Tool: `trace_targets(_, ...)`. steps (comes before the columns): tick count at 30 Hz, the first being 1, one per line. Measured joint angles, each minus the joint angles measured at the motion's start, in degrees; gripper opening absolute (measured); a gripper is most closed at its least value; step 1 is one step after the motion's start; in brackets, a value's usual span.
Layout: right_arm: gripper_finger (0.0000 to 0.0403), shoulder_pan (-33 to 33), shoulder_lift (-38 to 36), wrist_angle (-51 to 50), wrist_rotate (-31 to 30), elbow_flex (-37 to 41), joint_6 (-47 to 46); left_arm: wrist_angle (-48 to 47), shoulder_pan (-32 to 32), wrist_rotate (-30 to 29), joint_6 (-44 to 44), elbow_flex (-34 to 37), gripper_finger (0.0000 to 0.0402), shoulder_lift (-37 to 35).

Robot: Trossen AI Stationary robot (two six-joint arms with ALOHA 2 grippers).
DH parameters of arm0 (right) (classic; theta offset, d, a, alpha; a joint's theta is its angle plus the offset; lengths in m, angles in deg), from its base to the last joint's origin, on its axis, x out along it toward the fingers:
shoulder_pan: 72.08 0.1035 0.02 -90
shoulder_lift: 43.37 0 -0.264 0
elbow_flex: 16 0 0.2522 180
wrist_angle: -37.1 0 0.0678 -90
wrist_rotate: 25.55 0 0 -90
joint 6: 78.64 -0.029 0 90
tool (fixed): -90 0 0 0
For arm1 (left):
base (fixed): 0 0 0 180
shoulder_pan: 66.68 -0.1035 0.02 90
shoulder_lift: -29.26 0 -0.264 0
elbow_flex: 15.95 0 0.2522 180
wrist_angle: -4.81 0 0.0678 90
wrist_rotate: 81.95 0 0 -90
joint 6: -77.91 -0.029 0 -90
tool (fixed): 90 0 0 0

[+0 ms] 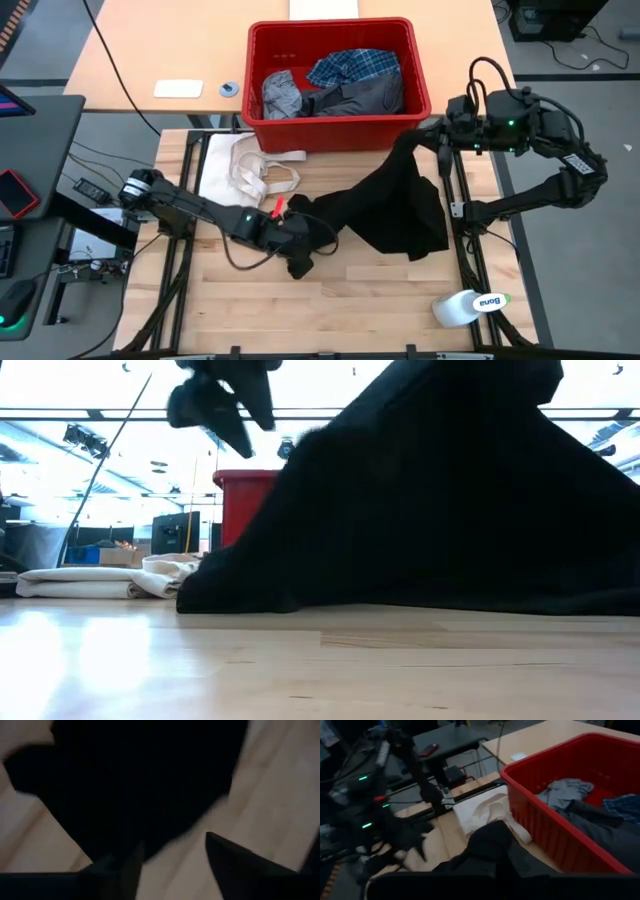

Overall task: Fold Laundry from Bin
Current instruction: Fold the black shirt

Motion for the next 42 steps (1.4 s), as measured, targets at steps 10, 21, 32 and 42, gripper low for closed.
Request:
trace_targets(10, 0.0007, 0.00, 0.59, 4.33, -6.20, 0.00, -4.27, -1.96, 11.02, -13.98, 5.83, -0.02, 0.0274, 8.52)
trace_targets(21, 0.0007, 0.00, 2.31, 5.53, -5.45, 0.00, -5.80, 6.37, 11.88, -15.38, 2.22, -0.02, 0.0270, 22.03)
trace_targets(32, 0.0007, 0.00, 2.36, 5.11, -4.46, 0.00, -6.38, 3.41, 7.69, -19.99, 3.54, -0.02, 0.0241, 23.25)
trace_targets(42, 0.0007, 0.00, 2.36, 5.22, -3.91, 0.00, -6.93, 1.03, 4.76, -21.00, 4.93, -0.02, 0.0102, 23.12)
